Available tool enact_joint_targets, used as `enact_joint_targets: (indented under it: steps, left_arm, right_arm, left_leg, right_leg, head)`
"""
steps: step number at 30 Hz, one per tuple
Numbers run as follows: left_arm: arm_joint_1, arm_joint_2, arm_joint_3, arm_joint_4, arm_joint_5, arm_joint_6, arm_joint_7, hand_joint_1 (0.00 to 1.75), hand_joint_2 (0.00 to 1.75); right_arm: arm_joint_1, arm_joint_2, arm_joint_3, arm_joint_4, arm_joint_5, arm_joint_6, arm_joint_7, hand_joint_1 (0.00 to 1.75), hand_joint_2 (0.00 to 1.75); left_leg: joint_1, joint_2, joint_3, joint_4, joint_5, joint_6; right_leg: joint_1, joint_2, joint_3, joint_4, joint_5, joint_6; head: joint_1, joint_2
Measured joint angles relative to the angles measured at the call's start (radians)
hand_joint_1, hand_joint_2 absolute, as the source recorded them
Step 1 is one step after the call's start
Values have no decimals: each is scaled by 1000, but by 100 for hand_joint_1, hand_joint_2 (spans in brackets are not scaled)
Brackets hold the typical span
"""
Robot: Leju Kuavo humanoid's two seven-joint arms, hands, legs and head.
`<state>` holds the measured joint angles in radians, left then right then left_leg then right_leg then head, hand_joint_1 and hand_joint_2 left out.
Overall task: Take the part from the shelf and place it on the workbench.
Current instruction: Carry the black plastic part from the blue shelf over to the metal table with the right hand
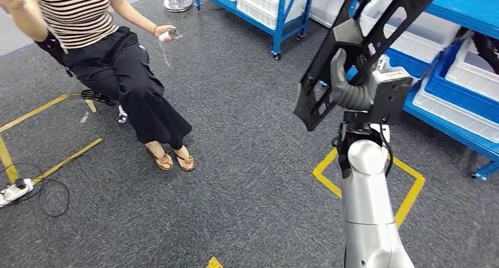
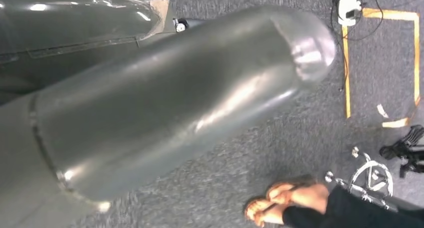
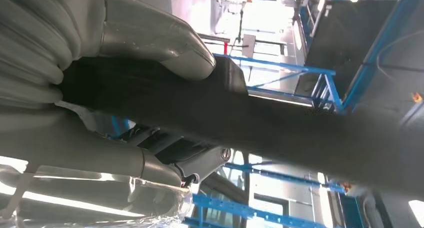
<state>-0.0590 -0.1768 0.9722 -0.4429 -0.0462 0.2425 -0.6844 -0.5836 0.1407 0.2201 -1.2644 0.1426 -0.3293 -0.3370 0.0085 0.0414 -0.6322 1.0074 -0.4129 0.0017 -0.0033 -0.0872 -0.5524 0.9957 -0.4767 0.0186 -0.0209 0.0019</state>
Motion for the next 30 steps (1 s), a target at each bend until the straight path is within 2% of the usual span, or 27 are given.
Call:
enact_joint_targets:
  steps: [1,3,4,5,7,8,9,10,11,13,14,16,17,19,20,21,22,23,24,25,26,28,29,30]
  left_arm:
    - [0,2,1,0,4,8,0,0,0]
    - [0,4,3,0,10,22,0,0,0]
    - [-2,4,4,0,13,26,0,0,0]
    - [-4,4,4,0,15,30,0,0,0]
    - [-7,4,4,1,17,34,0,0,0]
    - [-7,4,5,1,19,36,0,0,0]
    - [-7,4,6,2,19,38,0,0,0]
    - [-7,4,7,3,20,38,0,0,0]
    - [-6,4,9,3,21,38,0,0,0]
    - [-7,4,12,4,20,38,0,0,0]
    - [-6,4,13,5,20,38,0,0,0]
    - [-3,4,16,6,20,39,0,0,0]
    - [-1,4,18,6,19,40,0,0,0]
    - [1,6,20,8,18,41,0,0,0]
    - [0,8,21,8,17,41,0,0,0]
    - [-1,9,21,9,15,40,0,0,0]
    - [-2,10,21,10,14,39,0,0,0]
    - [-2,11,21,11,12,37,0,0,0]
    - [-2,12,21,12,11,35,0,0,0]
    - [-2,13,21,13,8,31,0,0,0]
    - [-2,15,21,14,5,25,0,0,0]
    - [-5,20,20,15,-2,12,0,0,0]
    - [-7,21,19,15,-5,5,0,0,0]
    - [-8,23,18,16,-8,-1,0,0,0]
  right_arm:
    - [2,5,-5,-1,2,9,0,175,175]
    - [-1,17,-12,0,10,26,-1,175,175]
    - [-5,22,-14,2,13,34,-2,175,175]
    - [-9,25,-17,6,16,40,-4,175,175]
    - [-15,29,-20,19,18,49,-8,175,175]
    - [-17,31,-22,25,19,52,-10,175,175]
    - [-19,33,-24,30,19,54,-11,175,175]
    - [-21,35,-26,34,19,55,-11,175,175]
    - [-26,38,-27,37,19,56,-11,175,175]
    - [-36,43,-29,42,19,57,-12,175,175]
    - [-40,45,-29,44,19,57,-13,175,175]
    - [-44,51,-30,49,19,61,-18,175,175]
    - [-46,57,-31,51,18,64,-21,175,175]
    - [-55,69,-31,52,15,71,-27,175,175]
    - [-60,73,-31,53,12,73,-29,175,175]
    - [-65,75,-31,53,10,73,-30,175,175]
    - [-71,77,-31,54,6,74,-29,175,175]
    - [-78,78,-30,55,2,74,-27,175,175]
    - [-88,79,-30,56,-3,74,-25,175,175]
    - [-100,81,-30,58,-7,74,-21,175,175]
    - [-114,83,-30,58,-11,73,-18,175,175]
    - [-146,85,-29,58,-17,70,-13,175,175]
    - [-161,86,-28,59,-20,67,-10,175,175]
    - [-173,86,-27,59,-21,64,-9,175,175]
  left_leg:
    - [-2,-9,-1,-1,1,7]
    - [-1,-24,1,-7,6,21]
    - [1,-31,3,-10,9,27]
    - [1,-40,3,-10,10,32]
    - [1,-62,2,-10,10,38]
    - [0,-77,2,-10,10,39]
    - [0,-91,2,-10,11,39]
    - [0,-105,3,-9,11,39]
    - [0,-118,3,-8,11,38]
    - [-3,-141,1,-3,11,33]
    - [-4,-151,-2,-2,11,29]
    - [-2,-167,-7,-3,14,17]
    - [-1,-159,-10,0,12,11]
    - [-3,-113,-32,44,-17,-1]
    - [-2,-82,-57,95,-45,-6]
    - [-1,-65,-89,159,-75,-11]
    - [2,-56,-123,225,-101,-15]
    - [5,-52,-146,268,-111,-18]
    - [8,-49,-153,276,-104,-20]
    - [10,-44,-141,249,-81,-21]
    - [12,-33,-109,188,-49,-21]
    - [7,8,-39,58,0,-15]
    - [3,21,-19,19,10,-11]
    - [-2,24,-12,3,11,-6]
  right_leg:
    - [-1,-5,1,-1,-2,5]
    - [-7,13,-10,22,-18,11]
    - [-9,33,-29,60,-39,10]
    - [-11,55,-58,121,-66,6]
    - [-9,77,-129,267,-116,2]
    - [-9,82,-151,308,-124,3]
    - [-9,84,-155,310,-116,8]
    - [-9,88,-138,266,-93,13]
    - [-10,99,-106,193,-61,18]
    - [-11,130,-45,60,-9,18]
    - [-10,140,-29,26,4,15]
    - [-9,131,-22,16,10,3]
    - [-10,123,-20,13,12,-3]
    - [-14,106,-17,8,16,-16]
    - [-14,97,-15,7,15,-21]
    - [-13,87,-14,7,14,-25]
    - [-11,77,-13,7,13,-28]
    - [-11,66,-13,7,11,-29]
    - [-11,55,-13,7,10,-30]
    - [-11,45,-12,8,9,-30]
    - [-10,36,-10,8,6,-29]
    - [-4,20,-7,9,0,-21]
    - [0,12,-5,9,-3,-17]
    - [4,4,-4,9,-6,-12]
  head:
    - [2,0]
    - [3,0]
    - [5,0]
    - [6,0]
    - [8,0]
    - [8,0]
    - [9,0]
    - [9,0]
    - [10,0]
    - [9,0]
    - [9,0]
    - [9,0]
    - [9,0]
    - [4,0]
    - [1,0]
    - [-1,0]
    - [-1,0]
    - [-1,0]
    - [-2,0]
    - [-2,0]
    - [-2,0]
    - [-2,0]
    - [0,0]
    - [1,0]
